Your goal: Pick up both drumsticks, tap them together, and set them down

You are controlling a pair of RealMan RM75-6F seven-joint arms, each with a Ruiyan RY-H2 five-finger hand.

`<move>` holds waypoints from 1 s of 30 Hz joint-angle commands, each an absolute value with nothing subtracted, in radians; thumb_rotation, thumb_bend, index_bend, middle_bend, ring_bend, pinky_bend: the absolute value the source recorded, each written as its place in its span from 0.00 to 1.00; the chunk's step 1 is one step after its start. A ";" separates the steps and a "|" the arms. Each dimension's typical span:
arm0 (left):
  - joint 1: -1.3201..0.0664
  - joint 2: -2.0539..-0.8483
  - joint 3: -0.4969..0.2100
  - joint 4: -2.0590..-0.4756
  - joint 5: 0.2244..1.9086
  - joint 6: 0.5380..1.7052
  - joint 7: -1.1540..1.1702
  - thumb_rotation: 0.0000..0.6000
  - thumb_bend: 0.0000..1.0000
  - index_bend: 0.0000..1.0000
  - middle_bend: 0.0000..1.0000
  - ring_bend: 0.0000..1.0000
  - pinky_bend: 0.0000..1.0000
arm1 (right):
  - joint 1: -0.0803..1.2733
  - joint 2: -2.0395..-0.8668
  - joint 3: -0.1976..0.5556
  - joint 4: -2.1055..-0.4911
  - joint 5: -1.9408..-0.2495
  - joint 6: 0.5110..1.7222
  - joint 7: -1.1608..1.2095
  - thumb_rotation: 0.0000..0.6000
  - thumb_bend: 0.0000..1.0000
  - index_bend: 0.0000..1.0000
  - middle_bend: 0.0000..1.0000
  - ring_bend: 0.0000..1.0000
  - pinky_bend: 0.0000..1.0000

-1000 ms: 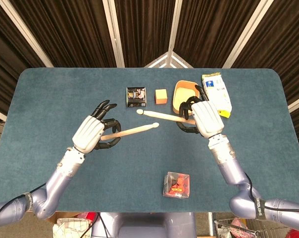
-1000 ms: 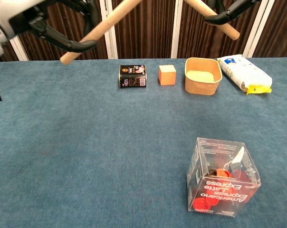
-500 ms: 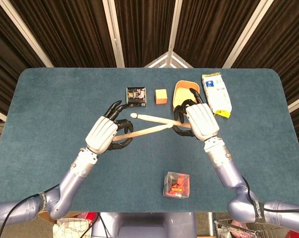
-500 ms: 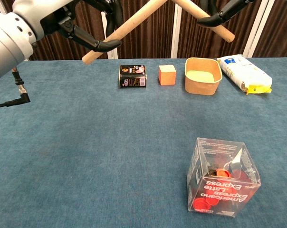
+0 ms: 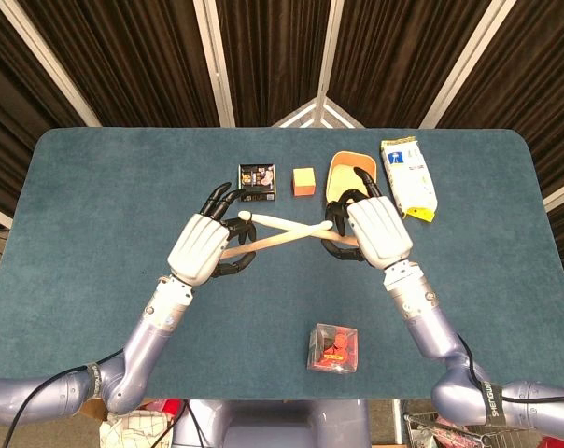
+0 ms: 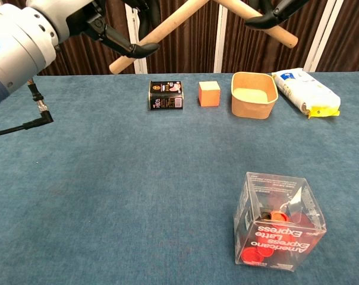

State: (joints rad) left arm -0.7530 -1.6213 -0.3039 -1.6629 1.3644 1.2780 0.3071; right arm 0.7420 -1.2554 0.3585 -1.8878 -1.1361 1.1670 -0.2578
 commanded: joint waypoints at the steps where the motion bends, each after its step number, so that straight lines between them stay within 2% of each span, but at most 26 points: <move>1: -0.755 -1.623 -0.303 -1.669 1.362 1.277 0.314 1.00 0.43 0.58 0.62 0.12 0.00 | 0.741 -1.252 0.359 -1.890 -1.135 1.168 -0.256 1.00 0.46 0.77 0.69 0.37 0.00; 7: -0.740 -1.605 -0.276 -1.660 1.395 1.282 0.268 1.00 0.44 0.58 0.62 0.12 0.00 | 0.731 -1.237 0.364 -1.880 -1.129 1.175 -0.236 1.00 0.46 0.77 0.69 0.38 0.00; 13: -0.678 -1.494 -0.181 -1.618 1.492 1.301 0.175 1.00 0.44 0.58 0.62 0.12 0.00 | 0.691 -1.200 0.351 -1.806 -1.149 1.186 -0.173 1.00 0.46 0.77 0.69 0.38 0.00; 22: -0.582 -1.330 -0.040 -1.441 1.593 1.324 0.079 1.00 0.44 0.57 0.61 0.12 0.00 | 0.614 -1.246 0.214 -1.524 -1.345 1.241 -0.082 1.00 0.46 0.77 0.69 0.38 0.00; 30: -0.546 -1.351 0.020 -1.262 1.624 1.304 0.060 1.00 0.44 0.57 0.61 0.12 0.00 | 0.586 -1.352 0.135 -1.336 -1.405 1.229 -0.046 1.00 0.47 0.77 0.69 0.38 0.00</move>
